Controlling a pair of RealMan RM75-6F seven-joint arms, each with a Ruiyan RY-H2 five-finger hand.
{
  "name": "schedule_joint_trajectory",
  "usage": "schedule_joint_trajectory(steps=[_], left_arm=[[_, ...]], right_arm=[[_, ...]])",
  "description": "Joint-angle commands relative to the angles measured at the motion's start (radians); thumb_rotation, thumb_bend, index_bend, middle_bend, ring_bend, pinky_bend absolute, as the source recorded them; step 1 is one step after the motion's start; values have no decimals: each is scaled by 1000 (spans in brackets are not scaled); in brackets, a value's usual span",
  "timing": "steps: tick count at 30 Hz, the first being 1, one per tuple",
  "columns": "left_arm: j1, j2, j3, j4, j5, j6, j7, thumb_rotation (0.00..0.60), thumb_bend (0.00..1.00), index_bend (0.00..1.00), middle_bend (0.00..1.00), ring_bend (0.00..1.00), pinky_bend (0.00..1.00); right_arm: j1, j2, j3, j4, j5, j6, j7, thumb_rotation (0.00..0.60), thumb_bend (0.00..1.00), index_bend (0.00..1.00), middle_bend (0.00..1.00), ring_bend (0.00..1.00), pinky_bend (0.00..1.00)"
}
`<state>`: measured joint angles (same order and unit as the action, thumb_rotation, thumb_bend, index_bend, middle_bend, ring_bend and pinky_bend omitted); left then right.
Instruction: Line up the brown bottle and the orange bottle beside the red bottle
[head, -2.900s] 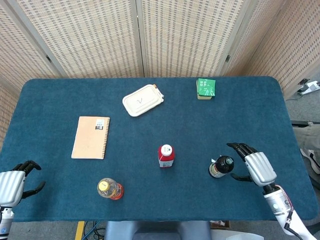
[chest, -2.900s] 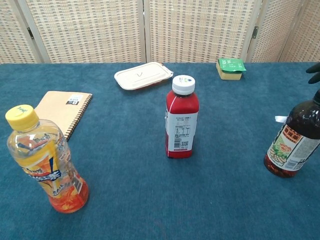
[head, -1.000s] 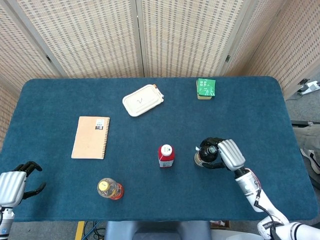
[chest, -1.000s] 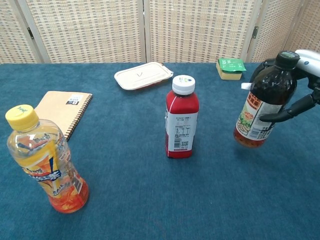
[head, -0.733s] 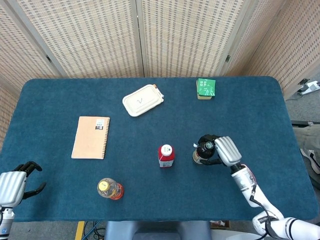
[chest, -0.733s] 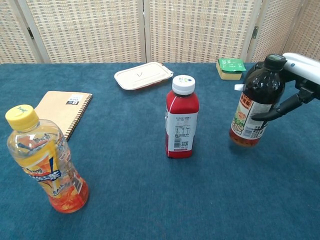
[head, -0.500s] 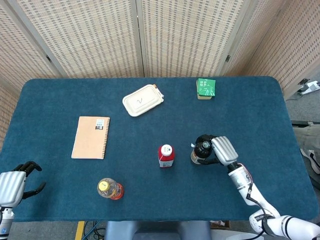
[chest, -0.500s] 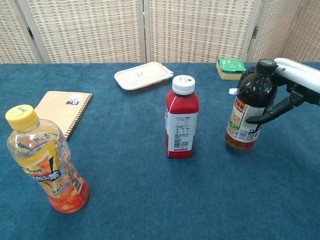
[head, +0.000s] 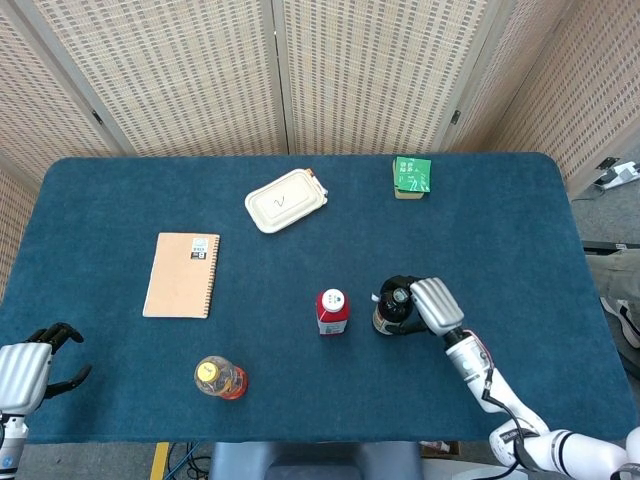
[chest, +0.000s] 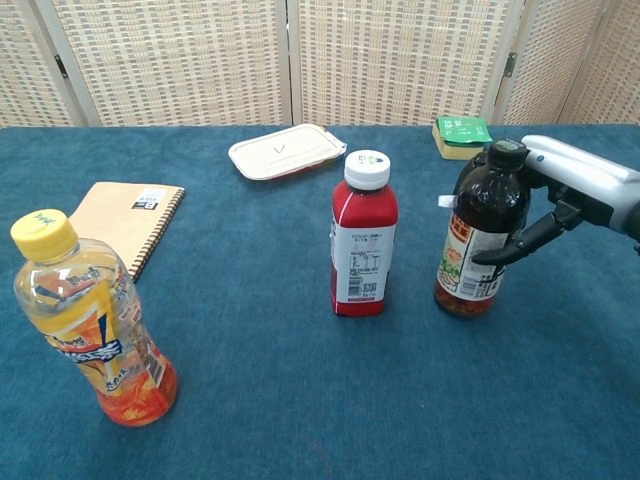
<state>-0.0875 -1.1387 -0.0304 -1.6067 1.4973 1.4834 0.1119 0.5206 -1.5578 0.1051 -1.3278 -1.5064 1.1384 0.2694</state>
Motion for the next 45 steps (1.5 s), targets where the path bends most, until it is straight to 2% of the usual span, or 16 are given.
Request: schedule_joint_trajectory(steps=[1,16,24,26,28,32,35,39,45], left_arm=[[0,0,0,0,0,0,0,600,181,446,381,419,668],[2,3,1,-2,1,1,0,600,181,446,381,419,668],[2,3,2,-3,1,1,2,600,181,446,380,419,668],[2,3,1,-3,0,1,2,600,181,446,380,419,668],[2,2,1,-3,-1,0,2,600,181,446,381,419,668],[2,2,1,-2,-1,-1,4,600,181,446,380,419,668],[2,2,1,-2,-1,0,5,600,181,446,381,419,668],[2,1,1,-1,-2,-2,6,600,181,447,381,419,668],[1,0,1,-1,-3,-2,8,600,181,446,380,419,668]], right_arm=[[0,-2,-1,-1,0,2,-2,600,98,473,532,498,607],[16,-16,-4,7,6,-9,-27,600,98,473,521,498,607],[23,-6,-20,6,2,-30,-21,600,94,468,447,450,607],[25,0,-24,3,0,-37,-18,600,89,433,412,423,607],[26,6,-27,0,-1,-41,-19,600,77,341,360,384,599],[25,13,-30,-10,-6,-35,-16,600,35,154,252,304,528],[24,19,-31,-18,-9,-30,-10,600,4,69,187,260,481],[21,33,-34,-33,-14,-23,-7,600,0,6,129,232,457],[9,72,-42,-75,-29,3,-12,600,0,0,112,229,457]])
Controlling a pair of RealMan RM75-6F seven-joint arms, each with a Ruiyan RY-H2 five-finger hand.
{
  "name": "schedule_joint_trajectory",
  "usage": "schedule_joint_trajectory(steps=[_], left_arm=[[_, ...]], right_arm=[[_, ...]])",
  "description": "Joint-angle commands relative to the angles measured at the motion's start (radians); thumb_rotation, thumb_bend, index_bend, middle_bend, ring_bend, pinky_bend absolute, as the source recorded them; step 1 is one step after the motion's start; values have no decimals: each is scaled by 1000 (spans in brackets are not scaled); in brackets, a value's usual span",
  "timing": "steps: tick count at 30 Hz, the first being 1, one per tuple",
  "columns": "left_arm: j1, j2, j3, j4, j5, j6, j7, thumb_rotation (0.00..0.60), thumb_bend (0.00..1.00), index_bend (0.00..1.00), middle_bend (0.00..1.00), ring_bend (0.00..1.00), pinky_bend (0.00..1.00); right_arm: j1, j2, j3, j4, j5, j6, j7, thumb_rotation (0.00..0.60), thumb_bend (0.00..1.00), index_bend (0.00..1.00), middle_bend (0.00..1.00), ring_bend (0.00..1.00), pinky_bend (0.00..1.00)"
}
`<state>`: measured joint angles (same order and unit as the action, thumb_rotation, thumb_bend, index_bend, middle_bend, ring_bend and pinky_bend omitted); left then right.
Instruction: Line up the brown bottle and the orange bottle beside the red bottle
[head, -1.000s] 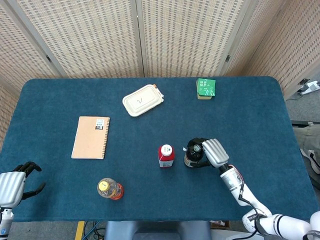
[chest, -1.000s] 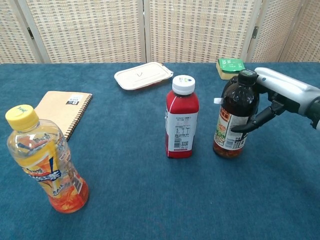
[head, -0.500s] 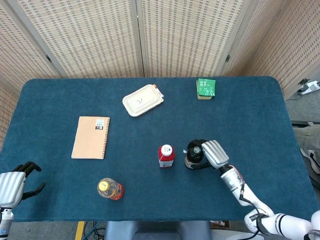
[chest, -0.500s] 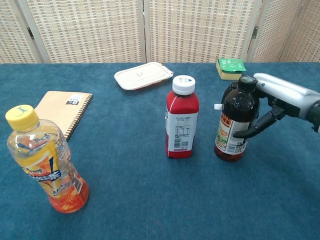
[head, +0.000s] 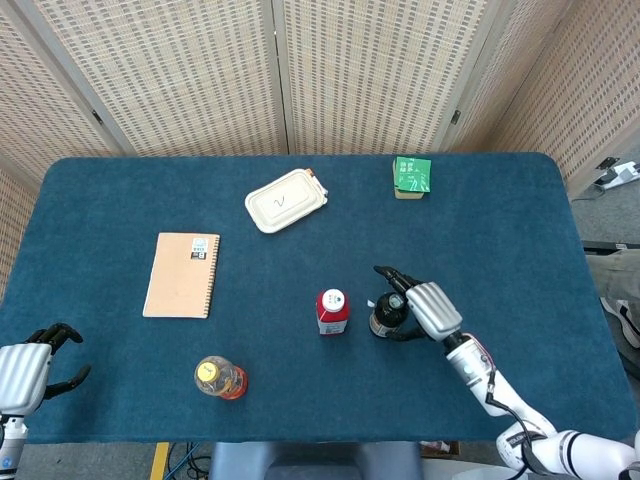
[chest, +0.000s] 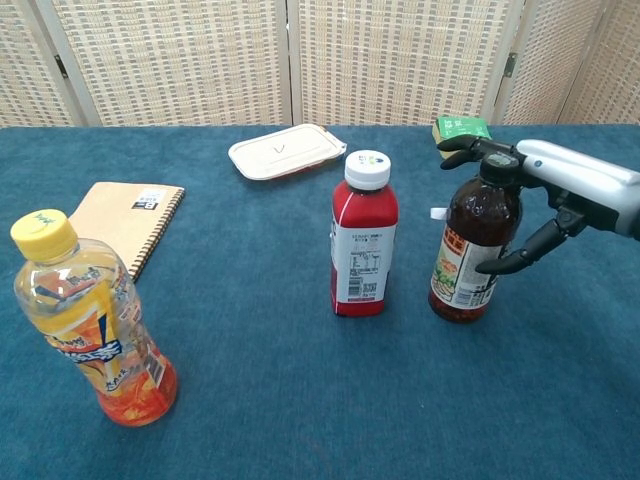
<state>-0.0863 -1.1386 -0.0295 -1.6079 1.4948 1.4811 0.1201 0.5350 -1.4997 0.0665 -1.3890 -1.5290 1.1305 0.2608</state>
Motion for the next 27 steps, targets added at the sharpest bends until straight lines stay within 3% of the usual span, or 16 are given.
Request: schedule_joint_trajectory(steps=[1,17,27], left_arm=[[0,0,0,-1,0,0,0,600,181,446,380,419,668],[-3,-5,-2,-9,21,13,-4,600,181,398,404,420,669],[-27,6,20,-13,98,2,-108,600,181,315,408,419,664]], right_arm=[[-9,23,-5,-23,-9,18,-5,600,0,0,112,229,457],[-104,310,-48,-294,-104,177,-91,600,0,0,127,228,457],[-188,425,-89,-329,-173,290,-78,600,0,0,145,228,456]])
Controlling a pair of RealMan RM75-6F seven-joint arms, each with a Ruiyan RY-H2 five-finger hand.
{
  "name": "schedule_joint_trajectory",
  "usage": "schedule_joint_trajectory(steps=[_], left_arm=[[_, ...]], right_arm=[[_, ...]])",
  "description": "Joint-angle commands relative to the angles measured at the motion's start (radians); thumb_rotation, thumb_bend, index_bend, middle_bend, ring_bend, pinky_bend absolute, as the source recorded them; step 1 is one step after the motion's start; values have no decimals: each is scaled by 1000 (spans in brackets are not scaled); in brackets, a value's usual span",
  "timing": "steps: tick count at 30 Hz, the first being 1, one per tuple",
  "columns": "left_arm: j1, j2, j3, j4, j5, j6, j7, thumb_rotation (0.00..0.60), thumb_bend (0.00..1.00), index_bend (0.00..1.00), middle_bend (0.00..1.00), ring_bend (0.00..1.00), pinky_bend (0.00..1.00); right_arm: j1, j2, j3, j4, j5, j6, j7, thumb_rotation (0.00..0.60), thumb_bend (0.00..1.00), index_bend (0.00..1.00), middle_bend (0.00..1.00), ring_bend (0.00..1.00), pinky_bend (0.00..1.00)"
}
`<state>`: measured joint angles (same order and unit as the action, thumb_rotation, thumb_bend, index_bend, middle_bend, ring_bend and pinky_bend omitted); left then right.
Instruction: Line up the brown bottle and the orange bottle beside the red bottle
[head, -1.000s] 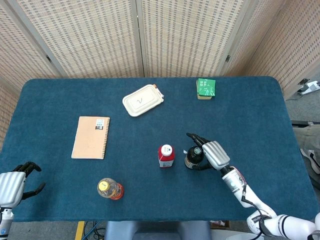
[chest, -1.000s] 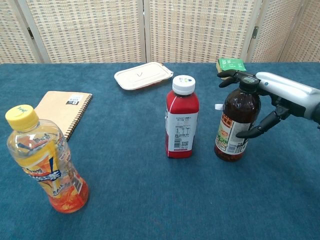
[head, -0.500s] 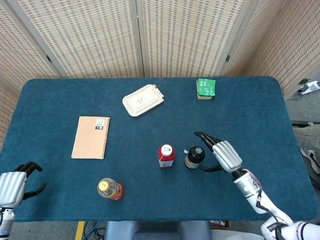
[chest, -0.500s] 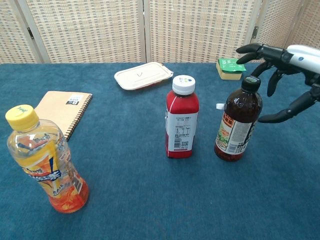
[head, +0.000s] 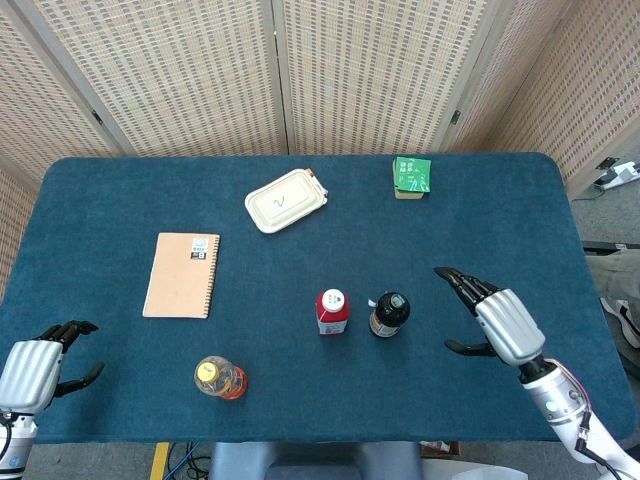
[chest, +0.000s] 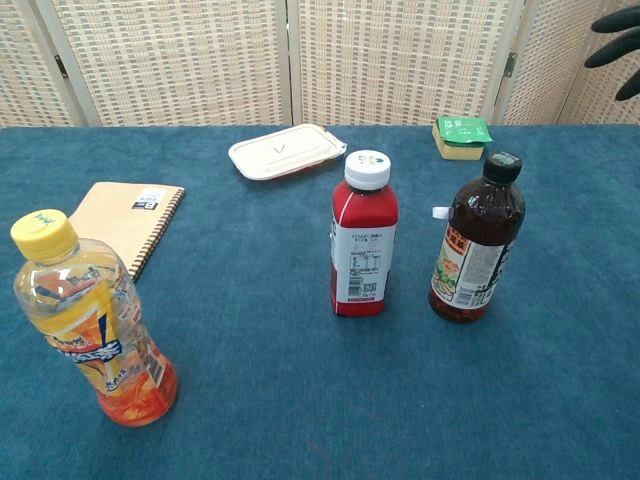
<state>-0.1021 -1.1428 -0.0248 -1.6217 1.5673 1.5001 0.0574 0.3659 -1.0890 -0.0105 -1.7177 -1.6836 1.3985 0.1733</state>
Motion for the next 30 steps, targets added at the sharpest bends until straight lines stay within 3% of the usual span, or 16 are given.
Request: schedule_joint_trajectory(steps=[1,8,18,30], left_arm=[[-16,15,20,1,32,-26,-66,600,180,301,408,416,652],[-38,44,59,15,89,-57,-240,600,64,232,349,358,573],[-83,62,110,21,187,-81,-433,600,40,141,137,159,449],[-128,33,148,32,250,-96,-552,600,39,125,114,134,435]], right_arm=[[-28,20,-17,4,-27,34,15,600,0,0,147,228,456],[-76,20,-35,55,-61,97,39,600,0,0,150,228,456],[-120,10,-55,109,-104,156,92,600,0,0,156,228,456],[-165,-1,-64,149,-131,216,114,600,0,32,197,228,456]])
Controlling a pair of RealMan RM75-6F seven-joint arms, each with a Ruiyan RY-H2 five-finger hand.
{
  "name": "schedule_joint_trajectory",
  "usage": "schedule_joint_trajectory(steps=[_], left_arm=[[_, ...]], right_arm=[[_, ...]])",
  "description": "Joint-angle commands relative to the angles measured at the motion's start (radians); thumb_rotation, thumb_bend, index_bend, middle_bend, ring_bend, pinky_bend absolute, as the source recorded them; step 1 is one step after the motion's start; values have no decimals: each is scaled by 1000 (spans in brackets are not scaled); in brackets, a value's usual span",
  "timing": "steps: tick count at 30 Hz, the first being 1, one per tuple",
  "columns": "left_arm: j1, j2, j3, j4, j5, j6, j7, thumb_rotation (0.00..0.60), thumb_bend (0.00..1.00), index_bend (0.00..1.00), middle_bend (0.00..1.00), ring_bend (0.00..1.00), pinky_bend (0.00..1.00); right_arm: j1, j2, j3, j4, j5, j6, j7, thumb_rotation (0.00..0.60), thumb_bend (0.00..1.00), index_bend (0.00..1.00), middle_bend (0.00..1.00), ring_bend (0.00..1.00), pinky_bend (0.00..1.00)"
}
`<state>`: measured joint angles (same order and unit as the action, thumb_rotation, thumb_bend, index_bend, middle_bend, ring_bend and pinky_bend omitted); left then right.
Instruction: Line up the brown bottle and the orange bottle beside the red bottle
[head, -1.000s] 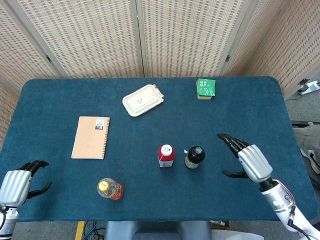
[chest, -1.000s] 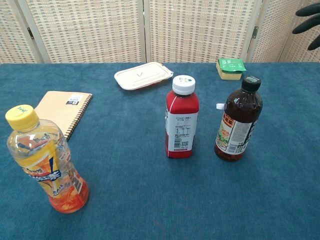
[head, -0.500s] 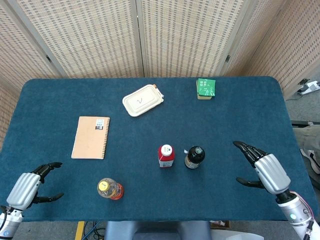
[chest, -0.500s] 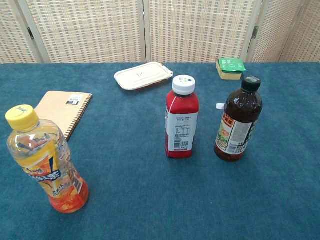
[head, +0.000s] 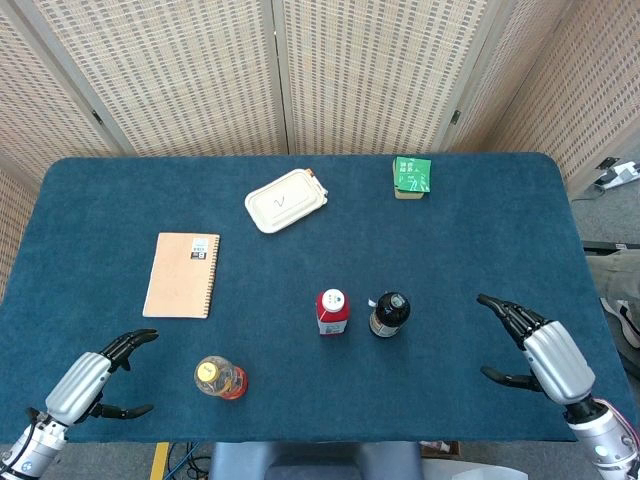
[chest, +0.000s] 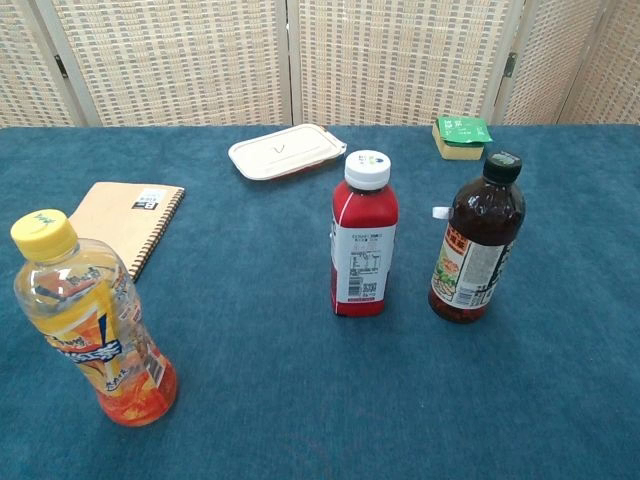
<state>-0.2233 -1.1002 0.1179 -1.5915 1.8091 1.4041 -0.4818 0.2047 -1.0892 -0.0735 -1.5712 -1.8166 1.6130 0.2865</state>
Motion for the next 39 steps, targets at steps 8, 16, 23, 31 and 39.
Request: schedule_joint_trajectory(steps=[8,16,23,31,39], left_arm=[[-33,-56,17,16,29,-5,-56,600,38,128,114,134,435],[-58,-87,15,4,13,-34,-39,600,39,132,114,134,435],[-81,-112,9,-14,-13,-74,-9,600,39,139,114,135,435],[-112,-126,4,-52,-33,-114,-1,600,39,171,117,139,435],[-149,-141,-10,-98,-66,-167,19,600,39,189,145,140,435]], right_arm=[[-20,-6,-1,31,-1,19,33,600,0,55,204,228,456],[-35,4,1,31,-15,48,37,600,0,55,206,228,456],[-45,10,5,31,-19,63,44,600,0,55,206,228,456],[-49,14,9,34,-20,67,55,600,0,55,206,228,456],[-52,16,12,36,-21,66,60,600,0,55,206,228,456]])
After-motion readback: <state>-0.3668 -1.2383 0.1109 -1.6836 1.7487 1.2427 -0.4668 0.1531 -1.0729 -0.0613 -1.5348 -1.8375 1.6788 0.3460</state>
